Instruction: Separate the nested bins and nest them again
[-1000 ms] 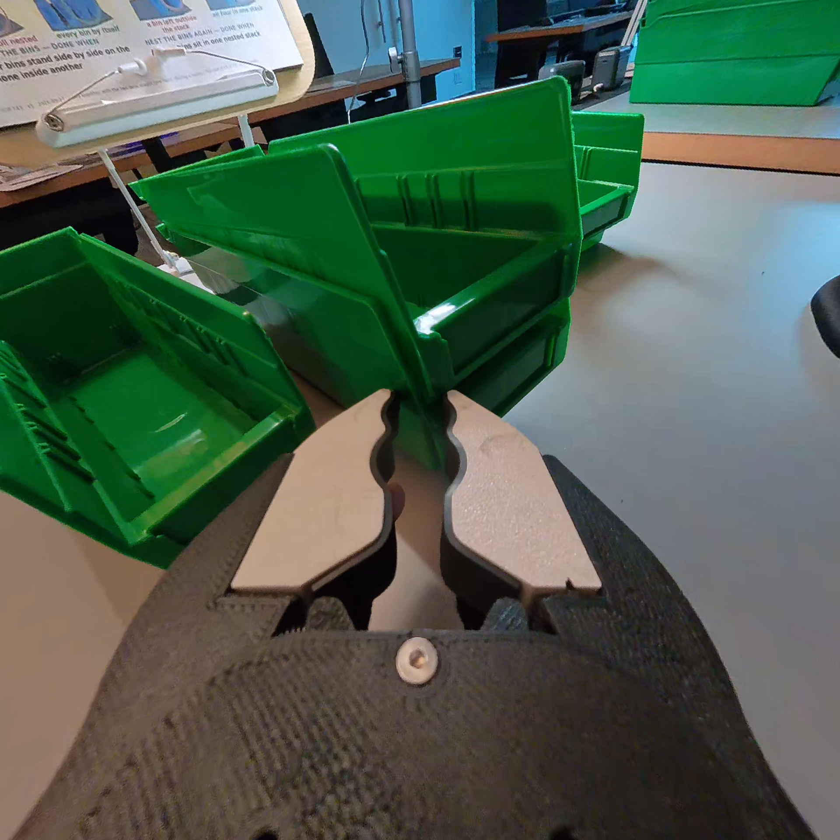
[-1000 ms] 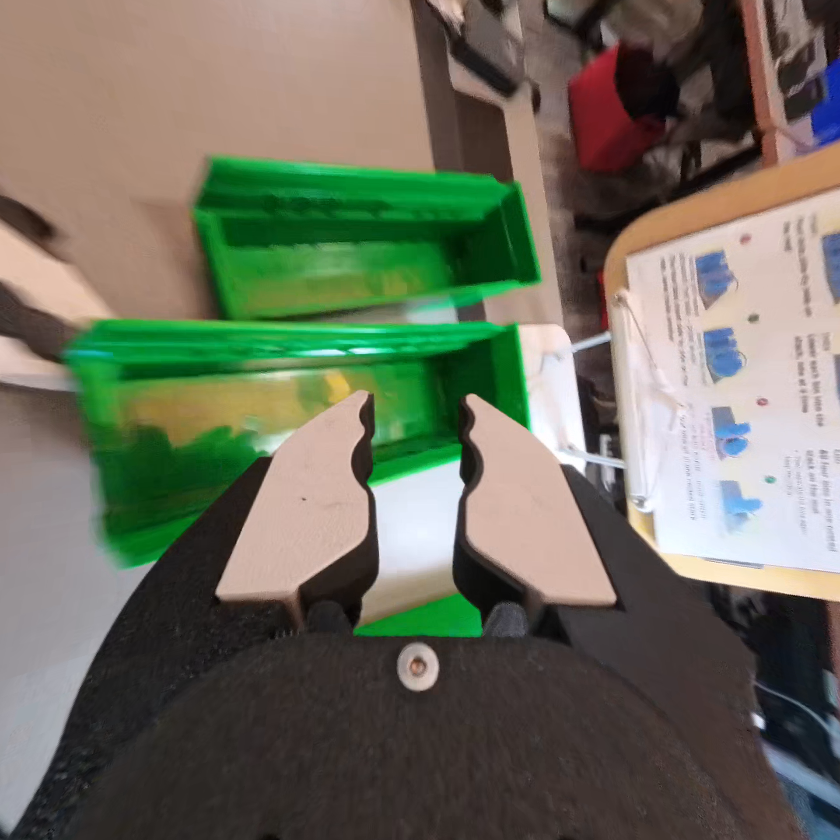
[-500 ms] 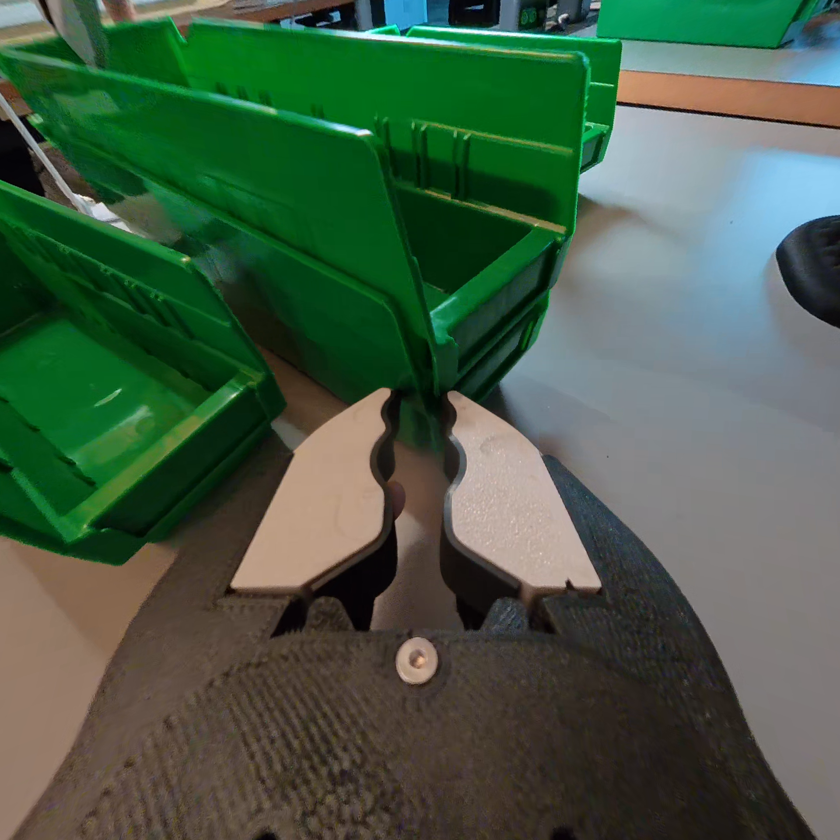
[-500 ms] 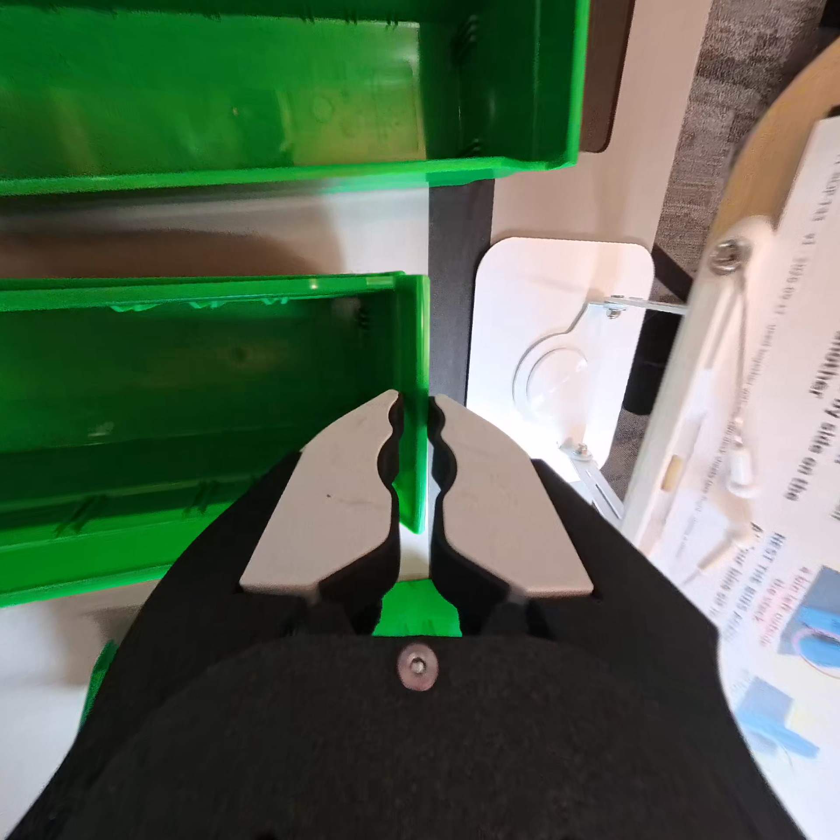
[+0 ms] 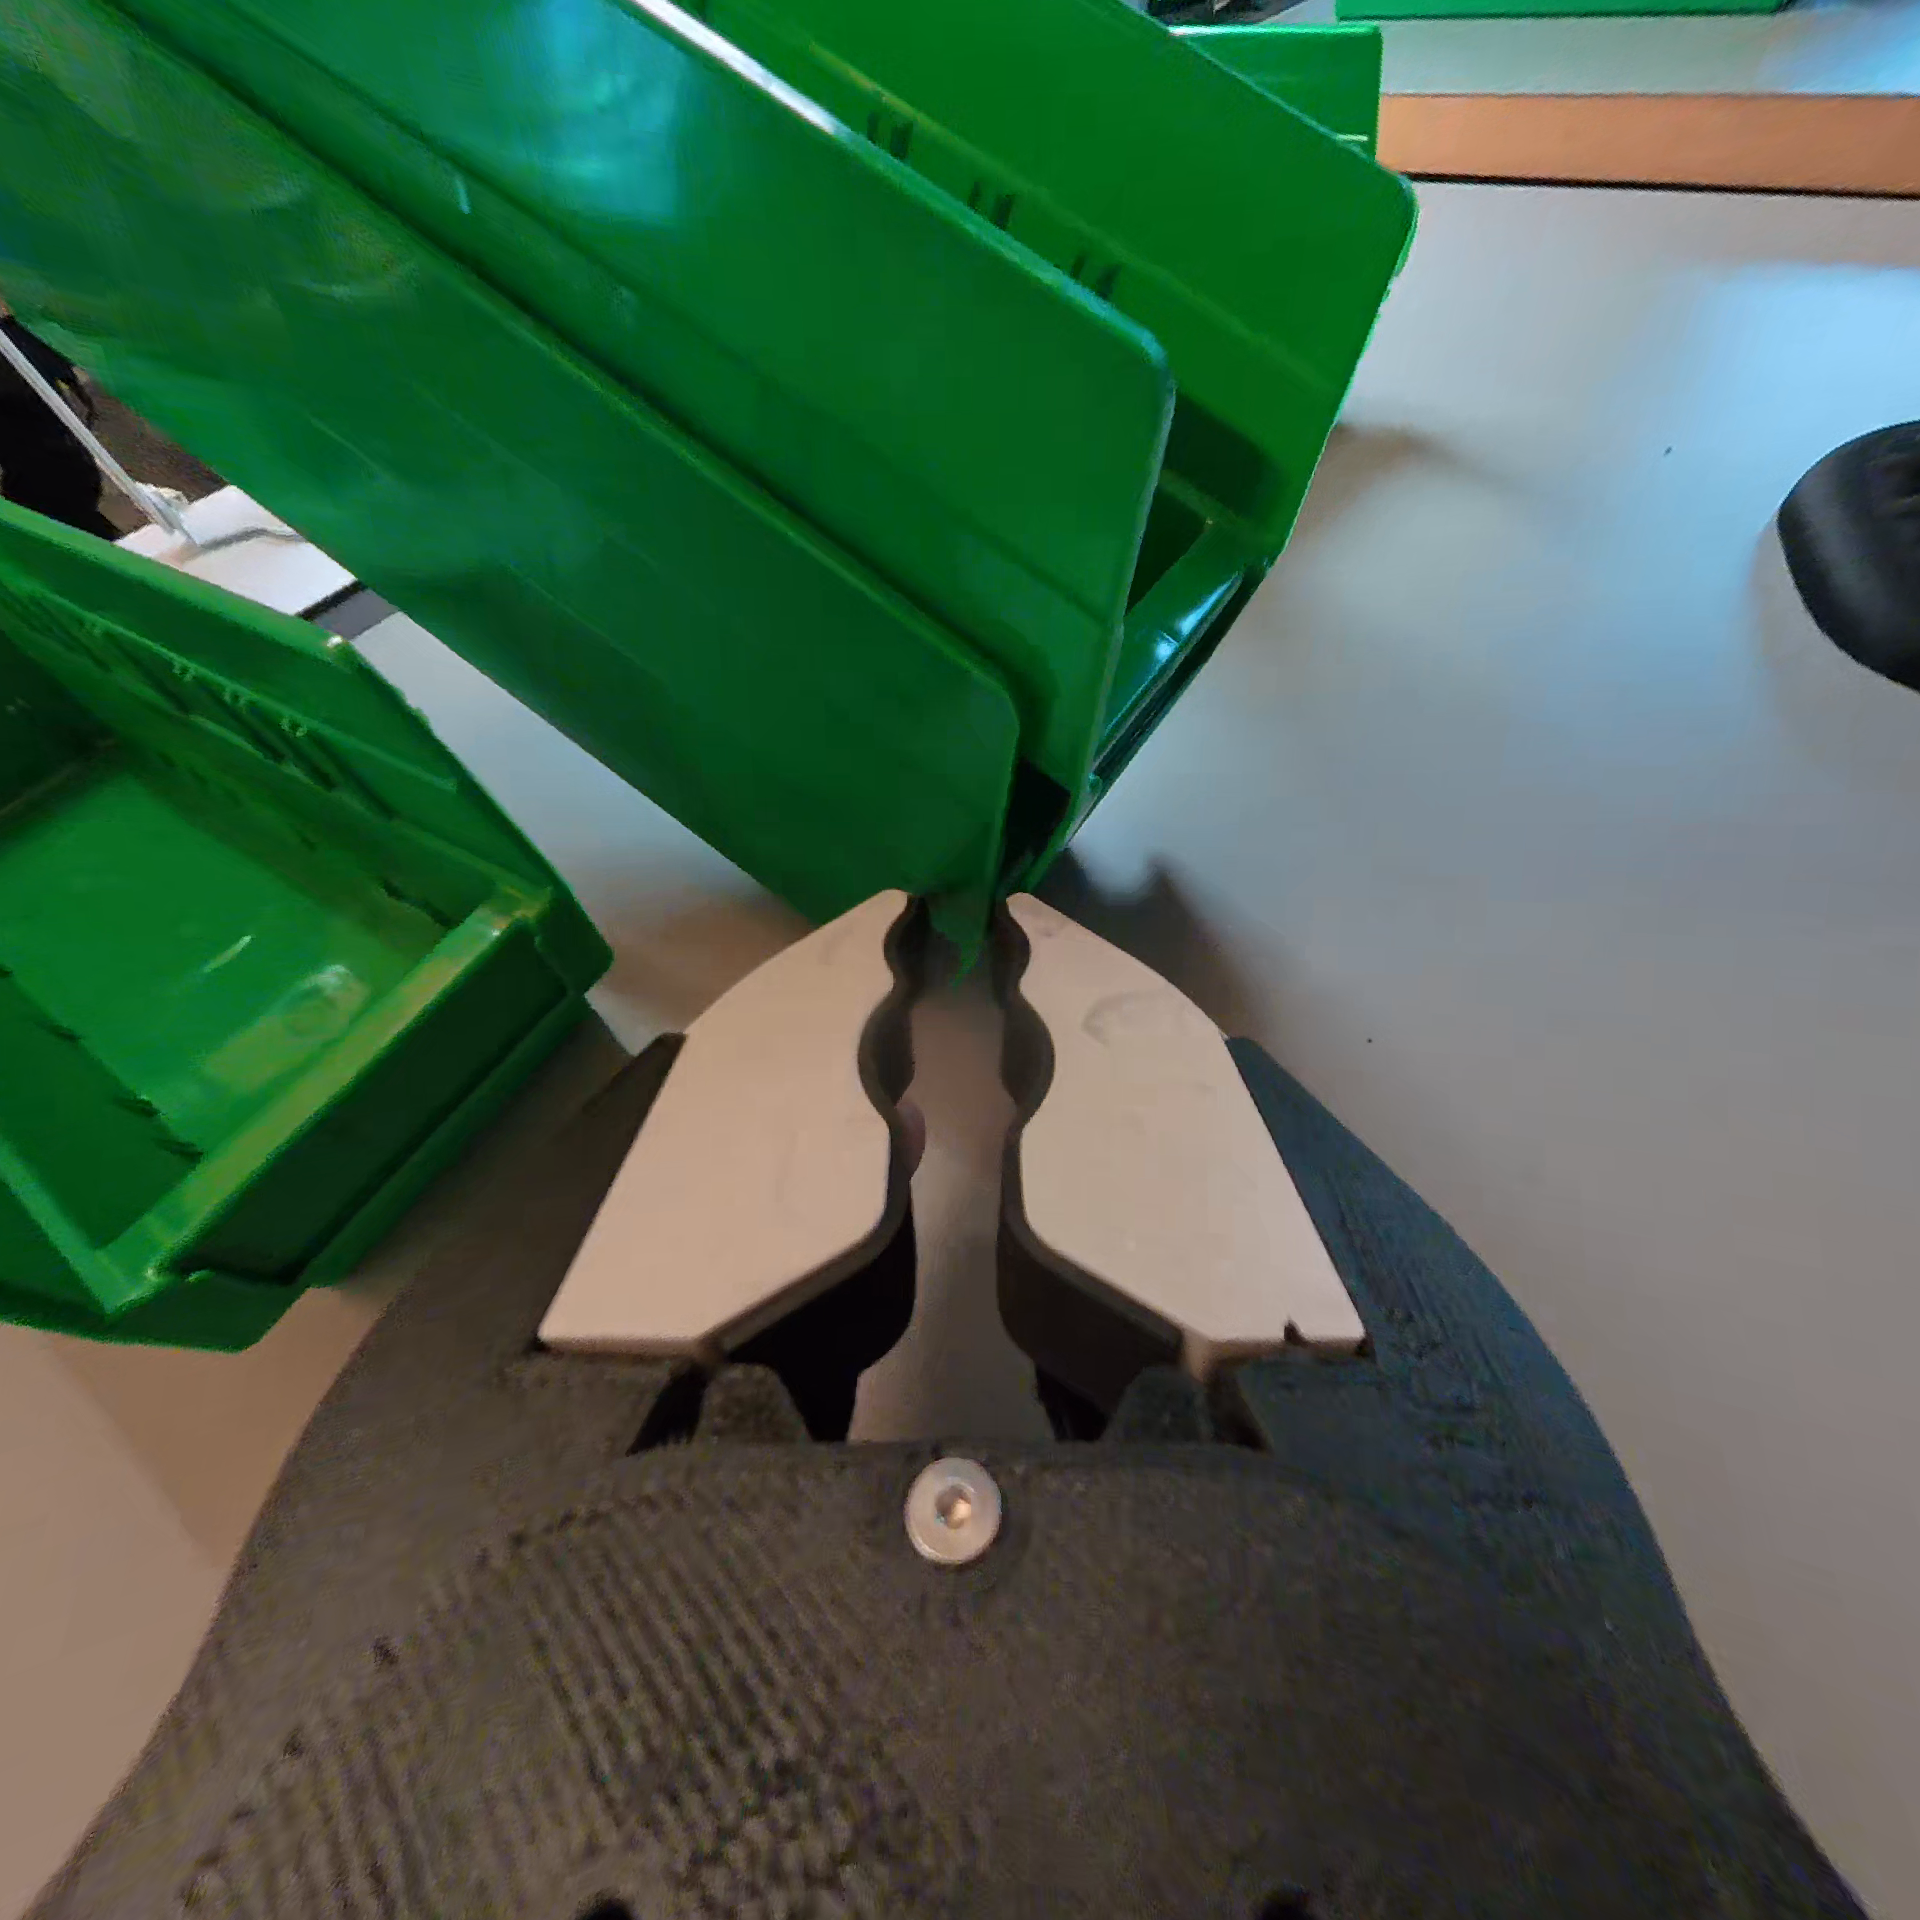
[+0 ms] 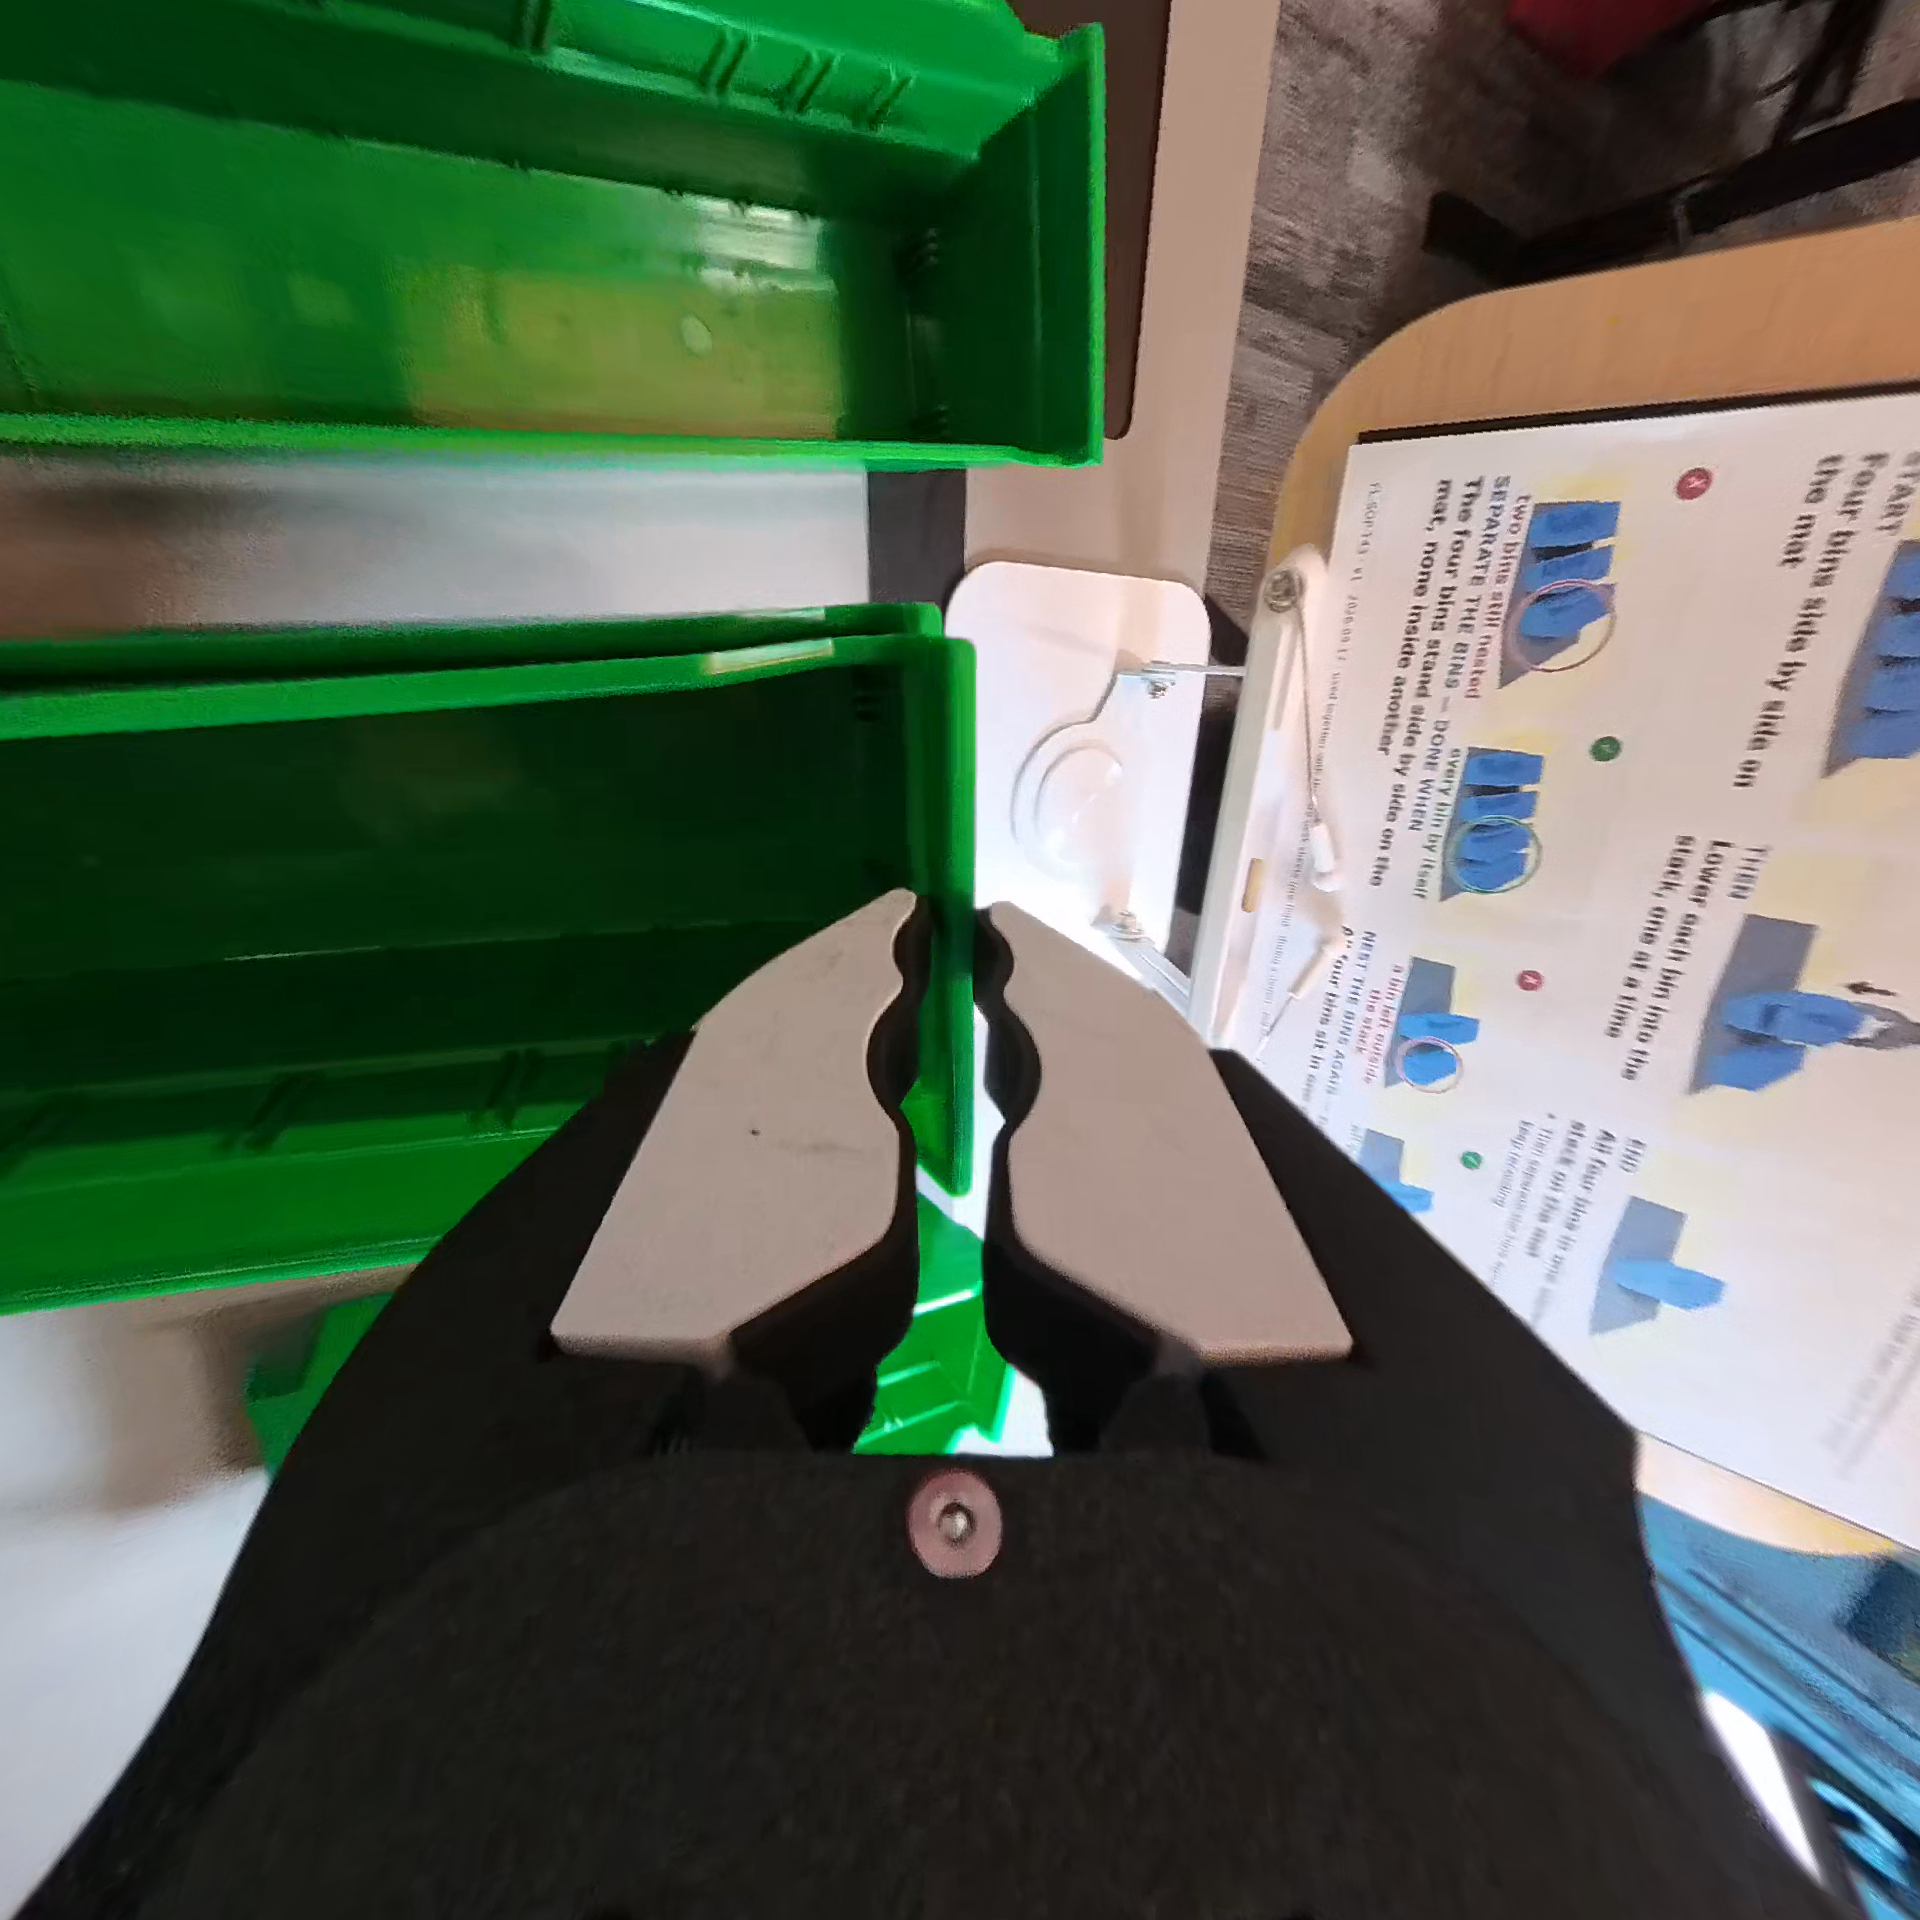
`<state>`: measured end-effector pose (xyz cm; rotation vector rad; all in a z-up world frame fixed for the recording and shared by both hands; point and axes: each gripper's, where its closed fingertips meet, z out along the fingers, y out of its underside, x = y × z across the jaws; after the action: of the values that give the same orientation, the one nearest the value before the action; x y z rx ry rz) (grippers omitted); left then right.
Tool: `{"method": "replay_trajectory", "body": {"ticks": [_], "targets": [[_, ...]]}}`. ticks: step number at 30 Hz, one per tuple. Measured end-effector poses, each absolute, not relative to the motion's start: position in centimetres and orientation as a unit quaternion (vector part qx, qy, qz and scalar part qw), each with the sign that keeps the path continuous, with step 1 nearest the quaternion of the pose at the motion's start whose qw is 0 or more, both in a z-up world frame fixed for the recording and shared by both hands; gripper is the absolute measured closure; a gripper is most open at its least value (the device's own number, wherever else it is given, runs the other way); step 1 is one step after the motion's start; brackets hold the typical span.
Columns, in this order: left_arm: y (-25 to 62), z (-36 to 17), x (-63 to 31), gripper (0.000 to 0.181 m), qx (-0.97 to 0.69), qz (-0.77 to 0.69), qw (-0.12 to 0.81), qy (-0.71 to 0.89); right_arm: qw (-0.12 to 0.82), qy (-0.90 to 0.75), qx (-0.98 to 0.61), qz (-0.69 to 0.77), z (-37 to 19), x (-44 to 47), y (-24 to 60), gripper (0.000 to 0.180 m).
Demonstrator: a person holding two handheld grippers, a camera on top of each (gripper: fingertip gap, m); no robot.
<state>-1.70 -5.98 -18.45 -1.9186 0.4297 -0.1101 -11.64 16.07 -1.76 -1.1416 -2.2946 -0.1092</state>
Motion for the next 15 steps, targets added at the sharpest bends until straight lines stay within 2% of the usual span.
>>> {"method": "replay_trajectory", "body": {"ticks": [4,10,15], "targets": [[-6.0,-18.9,-1.6,0.164,-0.820,-0.052,0.539,0.184,0.307,-0.856,-0.413,-0.042,-1.4,-11.4,15.3,0.172],[-5.6,-18.7,-1.6,0.173,-0.821,-0.080,0.539,0.171,0.331,-0.850,-0.409,-0.033,0.7,-10.6,14.9,0.173],[-6.3,-18.2,-1.4,0.170,-0.813,-0.102,0.535,0.207,0.319,-0.853,-0.410,-0.043,-0.2,-10.0,15.4,0.172]]}}
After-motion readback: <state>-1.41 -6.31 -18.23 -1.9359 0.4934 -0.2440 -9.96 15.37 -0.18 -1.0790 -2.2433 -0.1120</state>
